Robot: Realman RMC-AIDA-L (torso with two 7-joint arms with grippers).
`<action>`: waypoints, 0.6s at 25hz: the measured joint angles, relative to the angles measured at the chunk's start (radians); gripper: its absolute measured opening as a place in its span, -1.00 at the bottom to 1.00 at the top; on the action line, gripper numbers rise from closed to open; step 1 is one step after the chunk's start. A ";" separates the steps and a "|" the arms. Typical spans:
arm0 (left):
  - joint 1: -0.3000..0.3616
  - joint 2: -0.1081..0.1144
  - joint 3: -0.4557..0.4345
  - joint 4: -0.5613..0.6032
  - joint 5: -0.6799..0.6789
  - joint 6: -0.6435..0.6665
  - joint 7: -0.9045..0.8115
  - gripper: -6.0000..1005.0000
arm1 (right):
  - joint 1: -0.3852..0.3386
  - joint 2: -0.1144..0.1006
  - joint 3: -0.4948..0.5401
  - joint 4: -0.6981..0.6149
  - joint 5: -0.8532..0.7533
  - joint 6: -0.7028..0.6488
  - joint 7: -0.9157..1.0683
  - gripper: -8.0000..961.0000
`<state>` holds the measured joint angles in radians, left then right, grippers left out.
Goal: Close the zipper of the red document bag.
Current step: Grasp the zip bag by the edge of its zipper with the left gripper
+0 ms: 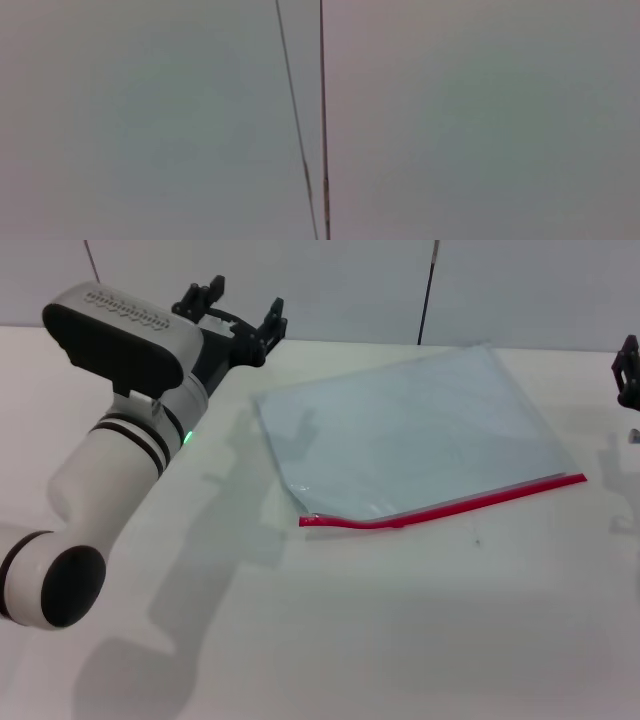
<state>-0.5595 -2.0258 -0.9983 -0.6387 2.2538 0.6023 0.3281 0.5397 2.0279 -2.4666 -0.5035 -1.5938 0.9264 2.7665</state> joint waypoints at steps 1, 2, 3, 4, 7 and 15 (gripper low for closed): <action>0.000 0.001 0.000 -0.003 0.002 -0.009 0.000 0.58 | 0.000 0.000 0.000 0.002 0.000 0.000 0.000 0.35; 0.002 0.001 0.000 -0.010 0.006 -0.017 0.000 0.58 | 0.000 0.000 0.000 0.004 0.000 -0.001 0.000 0.35; 0.005 0.001 0.000 -0.016 0.010 -0.023 0.001 0.58 | 0.000 0.000 0.000 0.005 0.000 -0.001 0.000 0.35; 0.008 0.001 0.000 -0.026 0.018 -0.034 0.001 0.58 | 0.000 0.000 0.000 0.006 0.000 -0.002 0.000 0.35; 0.022 0.003 0.000 -0.073 0.064 -0.086 0.006 0.58 | -0.002 0.000 0.000 0.006 0.000 -0.003 0.001 0.35; 0.081 0.041 -0.016 -0.281 0.193 -0.322 0.037 0.57 | -0.004 -0.001 0.012 0.012 0.000 -0.031 0.001 0.35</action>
<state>-0.4788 -1.9848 -1.0139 -0.9197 2.4466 0.2799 0.3653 0.5358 2.0267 -2.4548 -0.4917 -1.5937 0.8949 2.7673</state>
